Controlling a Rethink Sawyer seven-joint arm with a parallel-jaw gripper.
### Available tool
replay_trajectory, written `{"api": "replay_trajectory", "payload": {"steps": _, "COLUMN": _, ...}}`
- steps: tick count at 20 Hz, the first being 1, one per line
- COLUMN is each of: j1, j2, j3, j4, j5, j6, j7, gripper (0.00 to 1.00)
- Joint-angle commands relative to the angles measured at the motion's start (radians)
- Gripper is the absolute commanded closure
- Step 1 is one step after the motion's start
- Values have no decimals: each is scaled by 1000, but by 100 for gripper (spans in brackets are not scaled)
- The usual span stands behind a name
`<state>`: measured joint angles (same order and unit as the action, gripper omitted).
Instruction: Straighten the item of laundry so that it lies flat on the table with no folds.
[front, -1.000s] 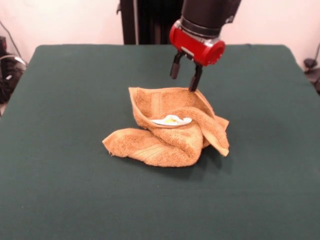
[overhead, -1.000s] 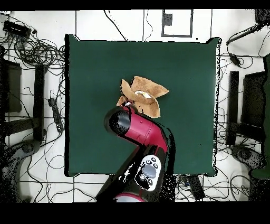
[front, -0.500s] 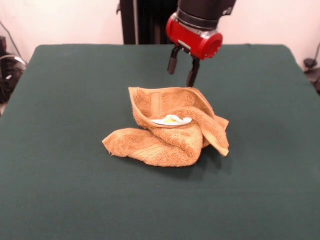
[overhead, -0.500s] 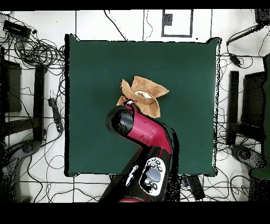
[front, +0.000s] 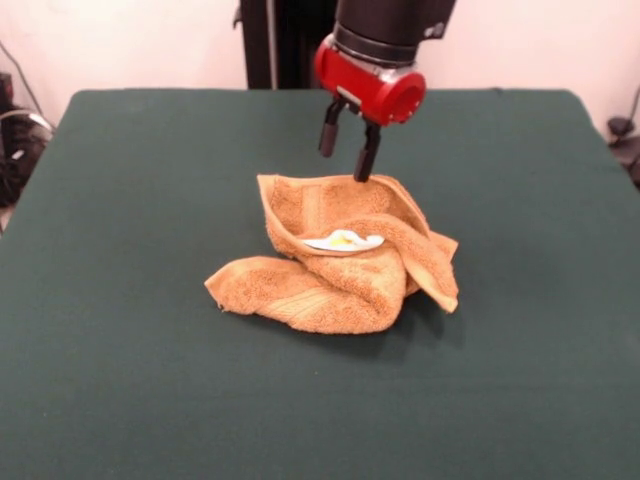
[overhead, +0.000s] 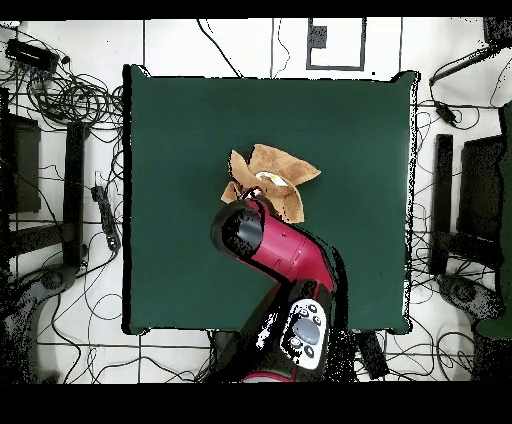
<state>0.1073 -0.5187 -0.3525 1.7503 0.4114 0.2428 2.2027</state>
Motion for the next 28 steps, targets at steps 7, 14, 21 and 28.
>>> {"api": "replay_trajectory", "payload": {"steps": 7, "j1": 16, "j2": 90, "j3": 149, "j4": 85, "j5": 67, "j6": -86, "j7": 250, "gripper": 0}}
{"api": "replay_trajectory", "payload": {"steps": 14, "j1": -36, "j2": 112, "j3": 227, "j4": 105, "j5": 46, "j6": -182, "j7": 240, "gripper": 0}}
{"api": "replay_trajectory", "payload": {"steps": 21, "j1": -46, "j2": 147, "j3": 243, "j4": 91, "j5": 43, "j6": -215, "j7": 233, "gripper": 0}}
{"api": "replay_trajectory", "payload": {"steps": 28, "j1": -41, "j2": 157, "j3": 232, "j4": 93, "j5": 54, "j6": -198, "j7": 232, "gripper": 0}}
